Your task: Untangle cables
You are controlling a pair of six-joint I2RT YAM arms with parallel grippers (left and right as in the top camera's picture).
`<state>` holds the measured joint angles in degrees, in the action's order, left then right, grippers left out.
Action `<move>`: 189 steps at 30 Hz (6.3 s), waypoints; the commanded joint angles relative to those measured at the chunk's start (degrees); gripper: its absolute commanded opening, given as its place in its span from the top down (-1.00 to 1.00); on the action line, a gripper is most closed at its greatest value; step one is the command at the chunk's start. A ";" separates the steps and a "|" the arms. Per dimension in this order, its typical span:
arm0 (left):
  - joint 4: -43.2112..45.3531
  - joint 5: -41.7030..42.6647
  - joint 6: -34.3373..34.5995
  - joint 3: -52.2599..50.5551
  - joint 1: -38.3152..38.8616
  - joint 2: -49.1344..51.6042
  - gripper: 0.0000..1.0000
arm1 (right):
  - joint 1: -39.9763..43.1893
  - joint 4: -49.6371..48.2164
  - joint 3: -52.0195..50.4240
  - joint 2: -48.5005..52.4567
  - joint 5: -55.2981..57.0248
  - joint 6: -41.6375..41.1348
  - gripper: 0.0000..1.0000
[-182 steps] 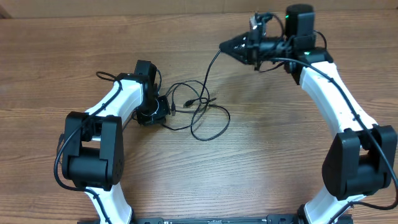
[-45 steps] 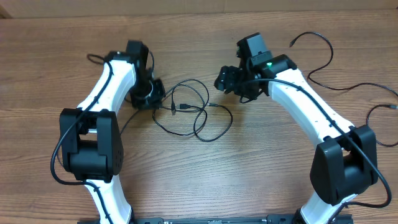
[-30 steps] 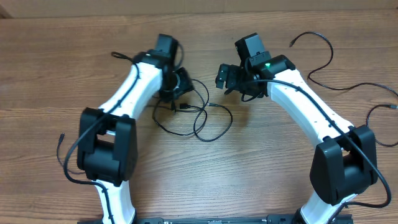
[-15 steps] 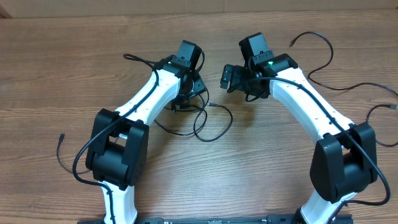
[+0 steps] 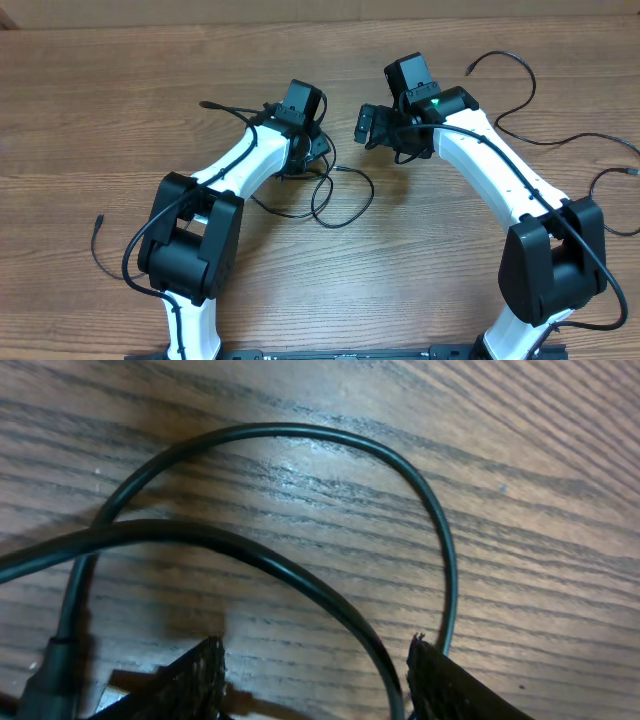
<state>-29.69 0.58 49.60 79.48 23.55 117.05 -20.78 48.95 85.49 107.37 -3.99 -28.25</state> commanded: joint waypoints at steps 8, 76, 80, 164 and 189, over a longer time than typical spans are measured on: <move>2.99 -0.96 0.76 -3.19 0.15 -0.15 0.62 | -0.11 -0.22 -0.11 0.13 0.94 0.48 -1.00; -22.49 44.15 -0.42 7.26 -17.49 -18.05 0.89 | -5.57 -9.86 -0.15 0.13 -43.58 25.49 -0.81; -23.71 34.99 -2.27 7.26 -17.75 -18.05 0.82 | -6.78 -8.83 -0.15 0.13 -39.71 25.49 -0.82; -37.73 -14.01 -3.52 6.97 -22.73 -17.92 0.34 | 35.43 0.96 -4.39 -14.82 -17.40 2.80 0.92; -36.74 -12.52 -3.30 6.97 -22.71 -17.92 0.33 | 56.22 3.85 -4.44 -7.21 -0.09 -0.42 0.04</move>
<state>-66.67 -12.03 46.54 86.24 0.75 98.70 35.94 53.12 80.88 100.14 -4.12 -27.99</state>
